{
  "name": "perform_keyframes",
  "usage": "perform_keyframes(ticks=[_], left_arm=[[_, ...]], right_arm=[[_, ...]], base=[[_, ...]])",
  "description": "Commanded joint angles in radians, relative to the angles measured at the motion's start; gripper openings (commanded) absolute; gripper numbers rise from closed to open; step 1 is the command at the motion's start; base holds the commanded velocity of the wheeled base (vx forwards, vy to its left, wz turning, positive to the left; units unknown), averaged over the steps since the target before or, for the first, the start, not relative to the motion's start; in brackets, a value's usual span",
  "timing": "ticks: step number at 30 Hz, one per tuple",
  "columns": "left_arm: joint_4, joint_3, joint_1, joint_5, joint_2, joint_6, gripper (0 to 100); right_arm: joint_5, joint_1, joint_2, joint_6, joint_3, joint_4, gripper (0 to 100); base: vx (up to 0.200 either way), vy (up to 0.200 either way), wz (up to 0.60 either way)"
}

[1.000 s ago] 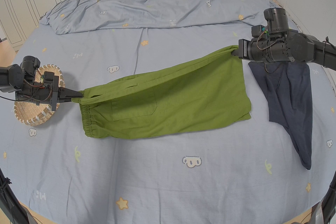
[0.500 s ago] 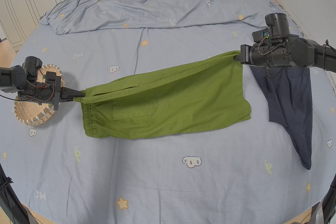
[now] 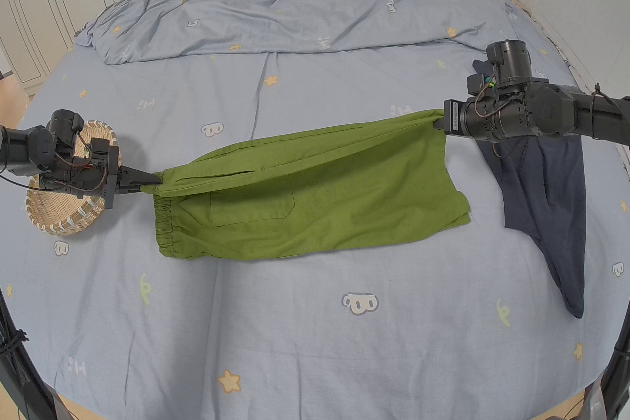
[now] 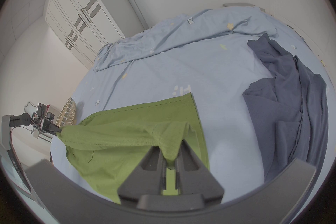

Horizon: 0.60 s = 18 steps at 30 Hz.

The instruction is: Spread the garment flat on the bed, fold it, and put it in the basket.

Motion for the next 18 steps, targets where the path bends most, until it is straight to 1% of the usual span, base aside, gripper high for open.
perform_keyframes(ticks=[1, 3, 4, 5, 6, 11, 12, 18], left_arm=[[0.0, -0.007, 0.0, 0.0, 0.015, -0.003, 0], [0.0, -0.01, -0.003, 0.001, 0.019, -0.003, 0], [0.0, -0.01, -0.008, 0.0, 0.025, -0.003, 0], [-0.002, -0.013, -0.009, 0.0, 0.027, -0.003, 0], [0.0, -0.016, -0.009, 0.0, 0.027, -0.003, 100], [0.001, -0.035, -0.014, 0.0, 0.025, -0.012, 100], [0.001, -0.042, -0.038, -0.003, 0.025, -0.035, 100], [-0.017, -0.078, -0.067, -0.005, 0.036, -0.09, 100]], right_arm=[[-0.005, 0.003, 0.022, 0.0, -0.001, -0.007, 0], [-0.012, 0.004, 0.022, 0.0, 0.0, -0.009, 0], [-0.019, 0.004, 0.023, 0.0, 0.0, -0.009, 100], [-0.017, 0.004, 0.023, 0.0, 0.0, -0.009, 100], [-0.017, 0.006, 0.023, 0.0, 0.0, -0.009, 100], [-0.015, 0.013, 0.029, 0.0, 0.018, -0.013, 100], [-0.015, 0.018, 0.028, 0.0, 0.035, -0.029, 100], [-0.017, 0.03, 0.012, 0.0, 0.057, -0.039, 100]], base=[[0.0, 0.0, 0.0], [0.0, 0.0, 0.0], [0.0, 0.0, 0.0], [0.0, 0.0, 0.0], [0.0, 0.0, 0.0], [0.0, 0.0, 0.0], [0.0, 0.0, 0.0], [0.0, 0.0, 0.0]])
